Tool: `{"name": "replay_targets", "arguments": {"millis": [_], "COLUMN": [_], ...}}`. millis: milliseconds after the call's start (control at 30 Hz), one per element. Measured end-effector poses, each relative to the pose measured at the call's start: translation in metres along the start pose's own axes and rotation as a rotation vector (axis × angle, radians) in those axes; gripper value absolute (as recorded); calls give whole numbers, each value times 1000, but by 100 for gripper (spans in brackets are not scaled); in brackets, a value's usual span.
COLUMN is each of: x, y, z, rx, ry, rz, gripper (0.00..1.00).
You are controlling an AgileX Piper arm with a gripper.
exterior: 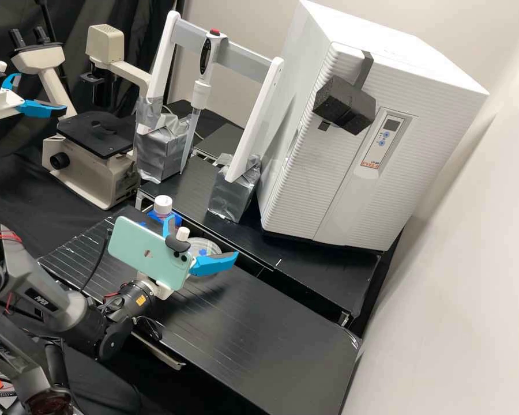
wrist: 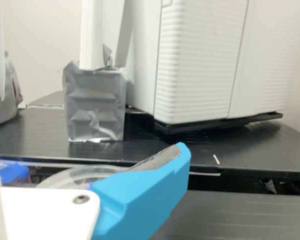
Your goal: Open the lid
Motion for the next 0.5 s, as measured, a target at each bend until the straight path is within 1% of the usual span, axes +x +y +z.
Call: {"name": "replay_targets", "arguments": {"millis": [233, 500], "x": [3, 4], "y": [-6, -7], "z": [4, 5], "rx": [-11, -11], "ry": [-13, -19], "rz": [-42, -47], "gripper": [100, 100]}}
